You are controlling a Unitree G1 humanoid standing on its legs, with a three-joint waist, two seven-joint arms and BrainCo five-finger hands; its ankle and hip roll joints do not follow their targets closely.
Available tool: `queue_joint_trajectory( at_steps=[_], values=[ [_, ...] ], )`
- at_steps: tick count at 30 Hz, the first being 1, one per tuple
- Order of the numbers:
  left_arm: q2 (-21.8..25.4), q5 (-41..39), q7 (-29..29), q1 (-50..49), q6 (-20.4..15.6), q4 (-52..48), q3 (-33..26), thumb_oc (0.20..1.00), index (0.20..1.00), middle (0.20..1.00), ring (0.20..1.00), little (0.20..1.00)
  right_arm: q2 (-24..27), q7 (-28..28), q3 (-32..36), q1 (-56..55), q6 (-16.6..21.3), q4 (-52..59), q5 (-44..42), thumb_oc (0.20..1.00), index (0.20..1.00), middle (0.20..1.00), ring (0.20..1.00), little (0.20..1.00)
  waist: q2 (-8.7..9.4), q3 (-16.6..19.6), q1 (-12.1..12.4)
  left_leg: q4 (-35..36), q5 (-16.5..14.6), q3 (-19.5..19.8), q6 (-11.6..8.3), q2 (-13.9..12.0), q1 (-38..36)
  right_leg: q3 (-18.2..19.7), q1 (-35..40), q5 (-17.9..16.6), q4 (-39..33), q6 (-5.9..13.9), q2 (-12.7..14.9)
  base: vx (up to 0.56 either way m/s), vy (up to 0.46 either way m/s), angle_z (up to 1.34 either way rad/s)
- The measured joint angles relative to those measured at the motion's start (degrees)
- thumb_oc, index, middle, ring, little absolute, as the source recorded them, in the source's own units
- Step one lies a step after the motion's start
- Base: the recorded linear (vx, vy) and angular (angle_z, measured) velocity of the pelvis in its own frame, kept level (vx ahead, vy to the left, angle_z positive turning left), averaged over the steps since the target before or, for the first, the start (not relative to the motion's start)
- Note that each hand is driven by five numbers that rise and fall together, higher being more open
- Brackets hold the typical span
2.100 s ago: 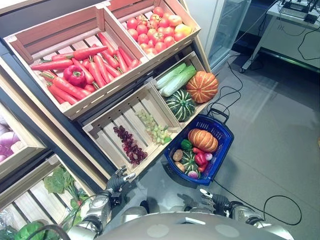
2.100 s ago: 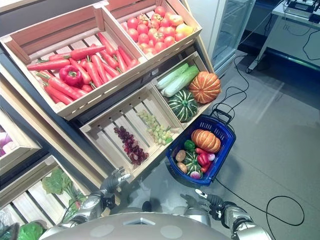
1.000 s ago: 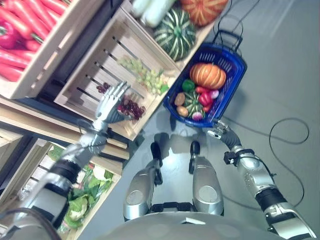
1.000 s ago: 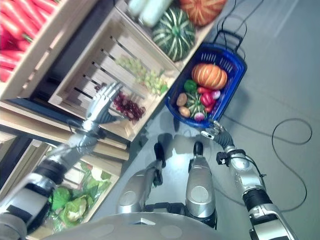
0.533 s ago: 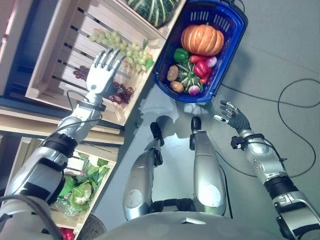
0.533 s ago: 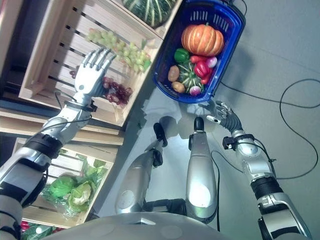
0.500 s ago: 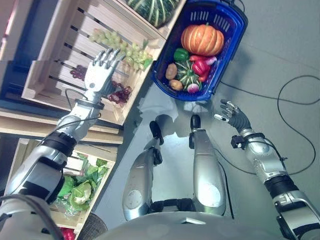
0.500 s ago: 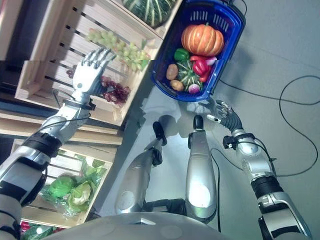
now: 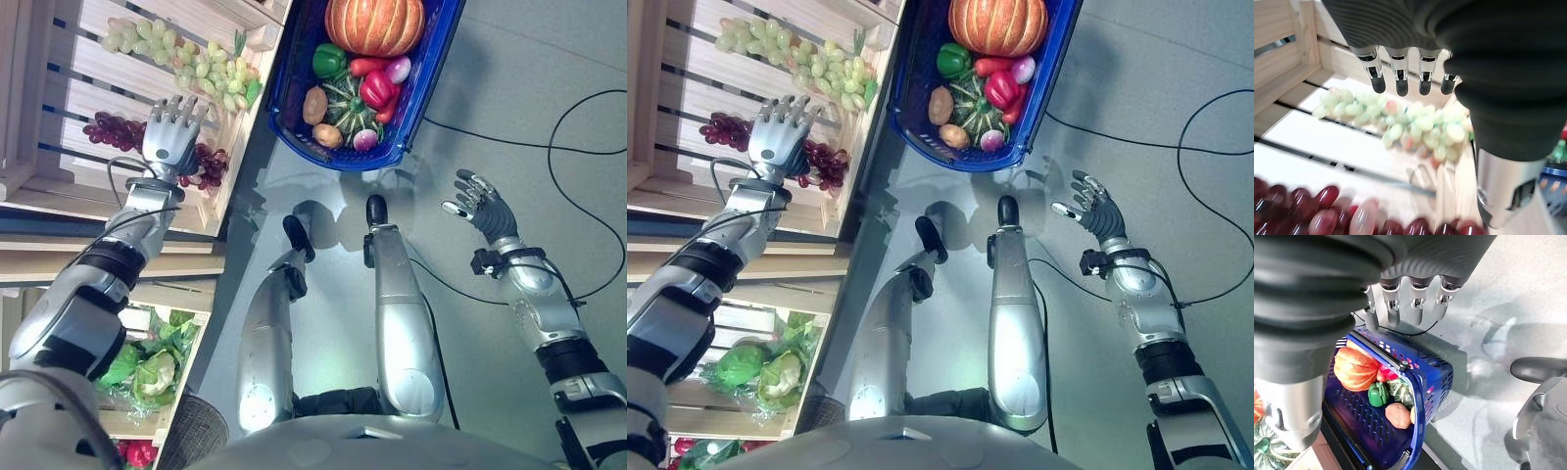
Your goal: Pick up fruits and vegetables into the basket
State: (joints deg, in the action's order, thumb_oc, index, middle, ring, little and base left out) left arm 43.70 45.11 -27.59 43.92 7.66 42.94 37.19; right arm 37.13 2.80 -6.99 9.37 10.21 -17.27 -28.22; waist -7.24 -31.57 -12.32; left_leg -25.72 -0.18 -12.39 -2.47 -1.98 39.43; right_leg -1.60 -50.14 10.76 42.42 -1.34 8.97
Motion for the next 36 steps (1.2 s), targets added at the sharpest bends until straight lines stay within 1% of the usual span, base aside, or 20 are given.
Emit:
queue_joint_trajectory(
  at_steps=[3,5,8,11,13,17,19,26,31,35,36],
  values=[
    [0.0,0.1,1.7,-0.1,1.4,1.1,0.0,1.0,1.0,1.0,1.0,1.0,0.0,0.0,0.6,-0.4,0.3,0.8,0.0,1.0,1.0,1.0,1.0,1.0,0.0,0.0,-0.3,-0.1,-0.1,-0.2,-0.16,0.1,1.8,1.2,-2.4,0.0,0.8,0.01,-0.4,0.0,0.031,-0.02],
    [-0.1,0.1,4.0,-0.1,2.7,1.9,0.0,1.0,1.0,1.0,1.0,1.0,0.0,-0.2,0.7,-0.4,0.3,0.8,0.0,1.0,1.0,1.0,1.0,1.0,0.0,0.0,-0.6,-1.0,0.0,-0.2,-0.24,-0.1,3.7,1.6,-4.1,-0.2,1.5,-0.03,-0.8,0.01,0.033,-0.04],
    [-0.3,0.1,7.4,-0.2,3.8,2.9,0.1,1.0,1.0,1.0,1.0,1.0,0.0,-0.3,1.6,-0.3,0.3,0.9,0.0,1.0,1.0,1.0,1.0,1.0,0.0,0.0,-0.6,-1.1,0.0,-0.2,-0.22,-0.2,4.5,2.2,-5.2,-0.1,1.6,-0.07,-1.0,0.01,0.037,-0.06],
    [-0.3,0.1,9.9,-0.7,6.2,4.1,0.1,1.0,1.0,1.0,1.0,1.0,0.1,-0.6,2.3,-0.2,0.3,1.7,0.0,1.0,1.0,1.0,1.0,1.0,0.0,0.0,-0.7,-1.1,-0.2,-0.2,-0.35,-0.2,4.6,2.4,-5.5,-0.2,1.6,-0.1,-1.1,0.02,0.021,-0.08],
    [-0.3,0.3,9.7,-0.8,6.5,4.1,0.1,1.0,1.0,1.0,1.0,1.0,0.2,-0.9,2.3,-0.2,0.3,2.0,0.0,1.0,1.0,1.0,1.0,1.0,0.0,0.0,-0.7,-1.1,-0.2,-0.2,-0.39,-0.2,4.7,2.3,-5.6,-0.1,1.6,-0.1,-1.2,0.0,0.0,0.0],
    [-0.3,4.1,9.1,-0.7,7.4,5.8,0.1,1.0,1.0,1.0,1.0,1.0,0.6,-1.0,2.3,0.0,0.3,2.5,0.0,1.0,1.0,1.0,1.0,1.0,0.0,0.0,-0.6,-2.5,-0.9,-0.1,-0.26,-0.6,5.7,2.3,-6.0,-0.1,1.7,-0.09,-1.6,0.01,0.004,-0.01],
    [-0.3,5.4,8.9,-0.7,8.7,6.1,0.1,1.0,1.0,1.0,1.0,1.0,1.0,-1.1,2.3,0.0,0.3,2.9,-0.1,1.0,1.0,1.0,1.0,1.0,0.0,0.0,-0.7,-3.6,-1.4,-0.2,-0.07,-0.8,7.0,2.4,-7.1,-0.1,1.9,-0.06,-1.6,0.03,0.019,-0.04],
    [-0.5,6.5,5.4,1.4,12.7,8.0,0.2,1.0,1.0,1.0,1.0,1.0,1.3,-2.2,2.2,0.5,0.9,3.1,-0.5,1.0,1.0,1.0,1.0,1.0,0.13,-0.1,-1.2,-7.4,-2.4,-0.2,0.26,-1.1,11.5,2.9,-11.0,-0.1,4.4,-0.02,-1.6,0.0,0.0,0.0],
    [-0.6,6.6,4.2,2.7,15.9,8.7,0.2,1.0,1.0,1.0,1.0,1.0,2.0,-3.6,2.2,2.1,1.8,3.4,-0.5,1.0,1.0,1.0,1.0,1.0,0.2,-0.1,-1.8,-10.6,-3.6,0.3,0.42,-1.5,14.8,3.0,-13.6,-0.1,6.0,0.03,-1.7,0.0,-0.001,-0.01],
    [-1.0,6.6,4.1,4.3,16.3,10.3,0.2,1.0,1.0,1.0,1.0,1.0,2.1,-4.2,2.2,2.9,2.7,3.6,-0.4,1.0,1.0,1.0,1.0,1.0,0.27,-0.1,-1.9,-13.2,-4.2,0.6,0.57,-2.0,17.4,3.0,-15.7,-0.1,7.3,0.01,-1.9,0.01,-0.002,-0.02],
    [-1.3,6.6,3.9,4.7,17.1,10.4,0.2,1.0,1.0,1.0,1.0,1.0,2.1,-4.6,2.1,3.1,2.8,3.6,-0.4,1.0,1.0,1.0,1.0,1.0,0.31,-0.2,-1.9,-13.9,-4.5,0.6,0.38,-2.1,18.2,3.1,-16.3,-0.1,7.7,0.02,-1.9,0.0,0.0,0.0]
  ],
)
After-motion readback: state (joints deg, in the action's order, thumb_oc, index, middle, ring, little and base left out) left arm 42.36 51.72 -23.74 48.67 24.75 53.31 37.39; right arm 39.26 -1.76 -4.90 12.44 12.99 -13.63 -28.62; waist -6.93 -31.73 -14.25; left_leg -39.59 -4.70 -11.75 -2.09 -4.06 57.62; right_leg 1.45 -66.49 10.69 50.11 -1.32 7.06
